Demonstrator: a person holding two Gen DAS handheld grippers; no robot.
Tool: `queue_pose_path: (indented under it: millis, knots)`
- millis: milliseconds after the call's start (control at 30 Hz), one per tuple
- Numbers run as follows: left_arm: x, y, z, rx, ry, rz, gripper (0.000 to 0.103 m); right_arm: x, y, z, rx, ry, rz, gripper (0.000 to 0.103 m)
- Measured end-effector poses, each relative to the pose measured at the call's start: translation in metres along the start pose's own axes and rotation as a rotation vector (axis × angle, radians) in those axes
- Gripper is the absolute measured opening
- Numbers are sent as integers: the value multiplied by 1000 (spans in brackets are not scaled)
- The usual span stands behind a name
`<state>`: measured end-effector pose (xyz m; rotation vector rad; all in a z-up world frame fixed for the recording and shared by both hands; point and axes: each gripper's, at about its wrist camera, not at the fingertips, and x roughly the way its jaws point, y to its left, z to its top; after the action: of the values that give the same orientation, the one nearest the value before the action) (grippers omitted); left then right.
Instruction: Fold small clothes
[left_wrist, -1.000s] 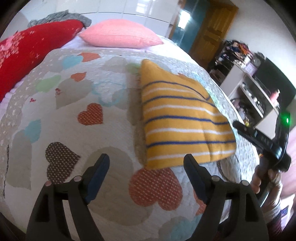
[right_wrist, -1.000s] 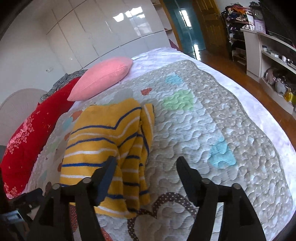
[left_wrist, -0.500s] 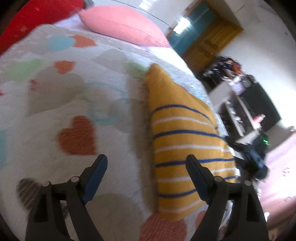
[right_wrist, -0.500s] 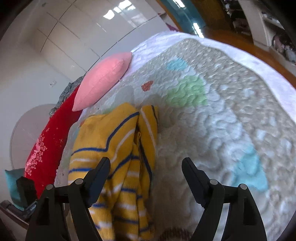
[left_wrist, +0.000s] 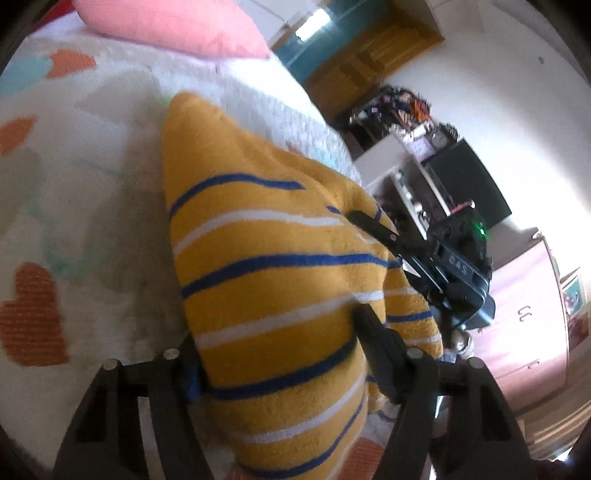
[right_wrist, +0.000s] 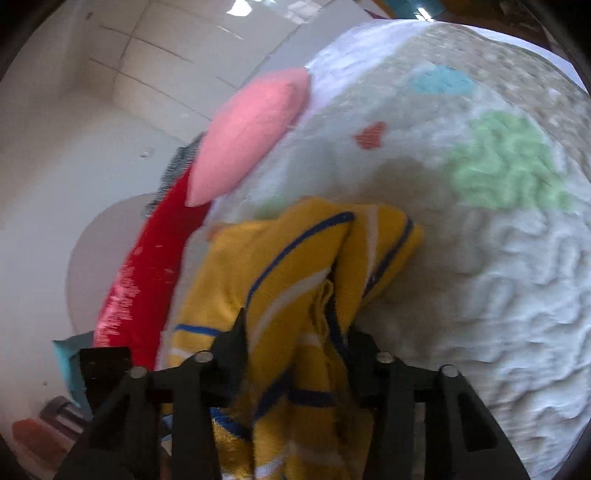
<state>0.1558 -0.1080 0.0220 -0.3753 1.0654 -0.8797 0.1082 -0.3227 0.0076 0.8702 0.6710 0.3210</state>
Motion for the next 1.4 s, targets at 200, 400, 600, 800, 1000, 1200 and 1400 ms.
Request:
queue_pose_path:
  millis: [200, 400, 600, 800, 1000, 1200, 1400]
  knots:
    - [-31, -2, -2, -2, -47, 181, 79, 6, 24, -12, -58, -11, 18, 49]
    - [-31, -14, -37, 87, -34, 416, 79, -8, 17, -27, -64, -61, -203, 52]
    - [-83, -41, -74, 123, -183, 465, 80, -44, 80, -52, -193, -125, -133, 52]
    - [-126, -63, -104, 157, -311, 547, 87, -6, 80, -69, -168, 16, -121, 58]
    - [-166, -95, -134, 259, -542, 745, 103, -37, 84, -82, -222, -107, -358, 58]
    - [-167, -108, -141, 287, -552, 744, 103, -92, 110, -126, -310, -194, -385, 72]
    - [-167, -126, -155, 344, -560, 740, 103, -110, 112, -160, -320, -192, -434, 72]
